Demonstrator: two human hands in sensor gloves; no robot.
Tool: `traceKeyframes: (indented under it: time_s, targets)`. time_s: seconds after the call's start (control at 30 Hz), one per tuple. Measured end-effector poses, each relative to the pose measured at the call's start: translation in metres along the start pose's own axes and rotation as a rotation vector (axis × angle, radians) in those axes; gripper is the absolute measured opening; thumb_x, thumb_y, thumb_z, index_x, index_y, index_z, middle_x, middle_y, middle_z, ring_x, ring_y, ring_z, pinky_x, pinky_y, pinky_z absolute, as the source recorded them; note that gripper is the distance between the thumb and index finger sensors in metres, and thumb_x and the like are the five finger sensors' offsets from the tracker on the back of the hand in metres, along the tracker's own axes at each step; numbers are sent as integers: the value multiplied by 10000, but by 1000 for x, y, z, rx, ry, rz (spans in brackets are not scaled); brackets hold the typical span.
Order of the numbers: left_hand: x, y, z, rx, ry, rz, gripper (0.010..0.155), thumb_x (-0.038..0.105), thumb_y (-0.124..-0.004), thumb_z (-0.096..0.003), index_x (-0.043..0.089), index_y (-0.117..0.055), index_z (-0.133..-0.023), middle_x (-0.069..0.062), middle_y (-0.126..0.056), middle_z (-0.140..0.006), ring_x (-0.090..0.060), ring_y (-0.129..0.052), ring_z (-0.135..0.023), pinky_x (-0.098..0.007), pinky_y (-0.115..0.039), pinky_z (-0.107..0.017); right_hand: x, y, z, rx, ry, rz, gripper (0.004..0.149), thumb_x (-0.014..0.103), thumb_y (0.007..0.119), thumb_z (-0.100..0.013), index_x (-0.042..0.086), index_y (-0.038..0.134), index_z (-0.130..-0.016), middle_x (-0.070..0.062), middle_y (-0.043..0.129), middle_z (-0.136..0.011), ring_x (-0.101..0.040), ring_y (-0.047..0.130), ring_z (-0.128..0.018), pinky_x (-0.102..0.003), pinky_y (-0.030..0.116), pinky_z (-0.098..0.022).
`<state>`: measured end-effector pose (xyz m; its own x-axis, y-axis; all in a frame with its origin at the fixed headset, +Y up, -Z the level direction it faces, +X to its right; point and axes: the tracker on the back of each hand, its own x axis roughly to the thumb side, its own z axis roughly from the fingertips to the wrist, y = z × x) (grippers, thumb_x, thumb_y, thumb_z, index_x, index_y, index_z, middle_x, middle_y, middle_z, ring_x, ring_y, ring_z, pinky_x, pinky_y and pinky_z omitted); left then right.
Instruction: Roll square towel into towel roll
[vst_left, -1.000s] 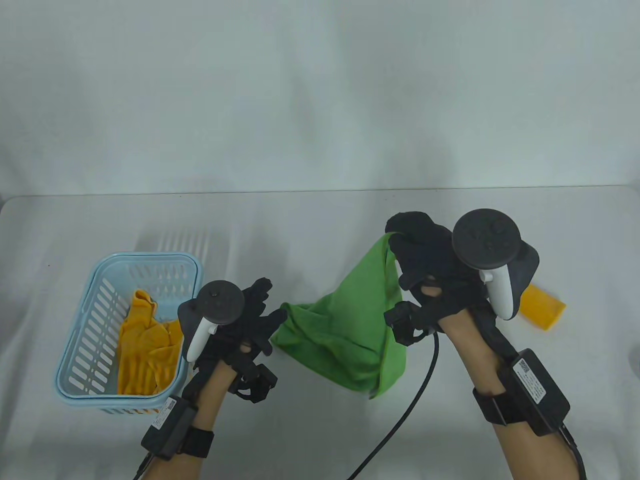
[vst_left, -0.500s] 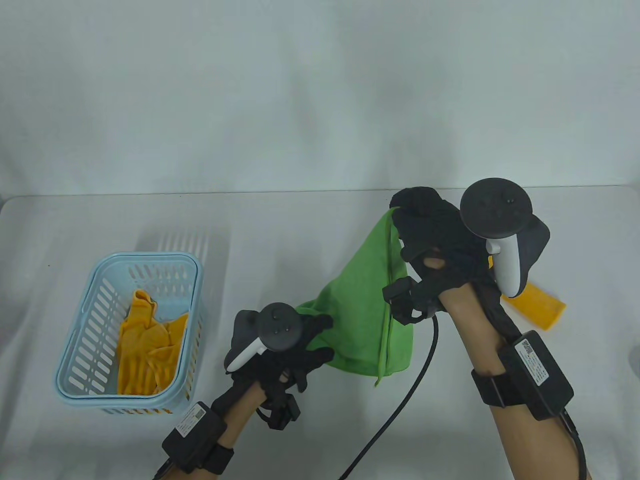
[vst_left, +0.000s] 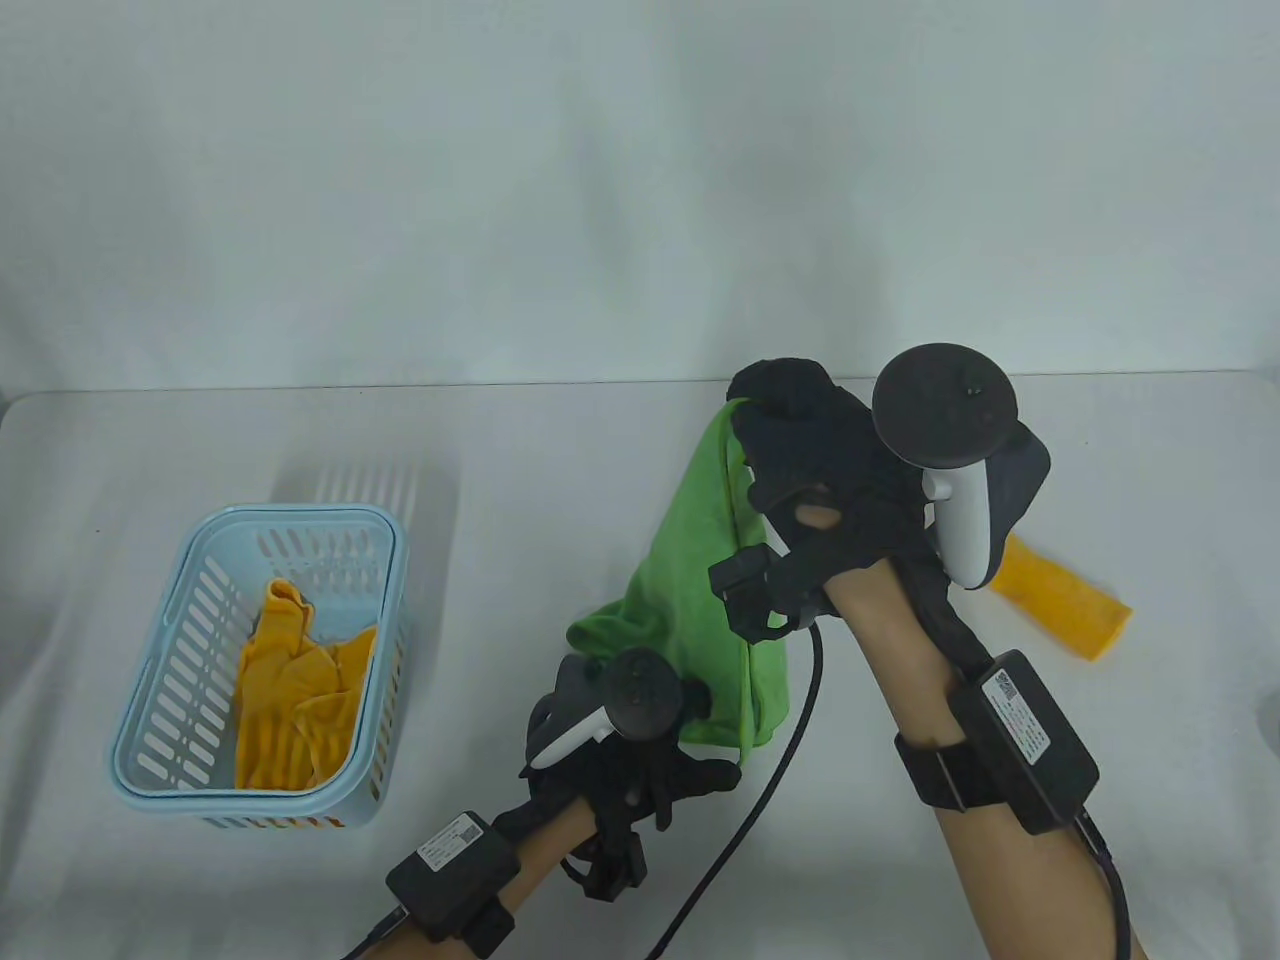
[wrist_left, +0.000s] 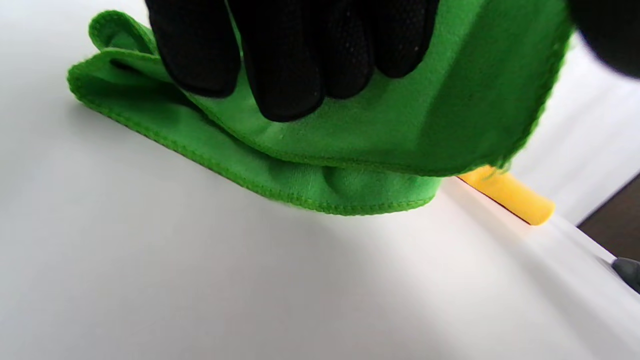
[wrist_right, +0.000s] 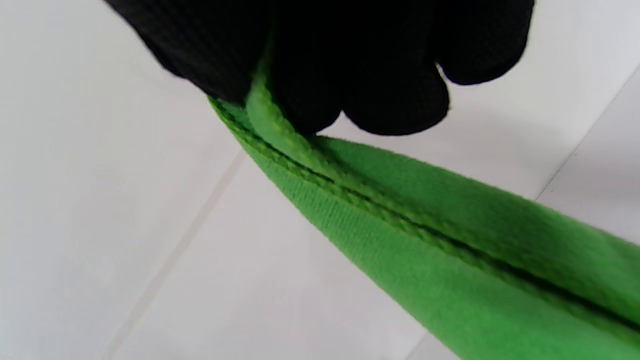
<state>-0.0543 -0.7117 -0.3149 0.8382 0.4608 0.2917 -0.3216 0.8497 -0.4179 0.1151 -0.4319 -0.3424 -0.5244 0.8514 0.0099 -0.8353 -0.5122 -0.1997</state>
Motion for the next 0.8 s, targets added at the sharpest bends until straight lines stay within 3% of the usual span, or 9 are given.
traceKeyframes:
  time_s: [0.1, 0.4, 0.6, 0.8]
  targets:
    - [2, -1, 2, 36, 33, 15, 861, 764, -709, -244, 270, -597, -940, 11, -684, -977, -274, -842, -879, -529, -697, -683, 5, 5, 0, 8, -7, -1, 396, 378, 835, -361, 312, 805, -750, 29, 968, -545, -210, 971, -503, -505, 766, -531]
    - [-3, 5, 2, 53, 44, 106, 460, 451, -809, -390, 326, -738, -827, 78, -835, -859, -213, -956, -775, -503, -744, -657, 7, 7, -3, -5, -3, 15, 395, 377, 835, -362, 310, 805, -750, 29, 967, -548, -211, 970, -505, -506, 765, -532]
    - [-19, 24, 10, 108, 91, 145, 439, 426, -819, -388, 317, -762, -809, 68, -854, -840, -219, -971, -750, -506, -753, -645, -4, -7, -11, -42, 29, 16, 395, 374, 835, -362, 312, 804, -751, 27, 964, -553, -216, 966, -512, -508, 760, -537]
    - [-56, 62, 20, 269, 229, 189, 439, 408, -824, -389, 300, -767, -811, 40, -856, -839, -239, -969, -742, -516, -750, -637, -22, -30, -22, -78, 66, 5, 386, 367, 836, -363, 325, 810, -746, 23, 963, -561, -219, 962, -523, -510, 754, -544]
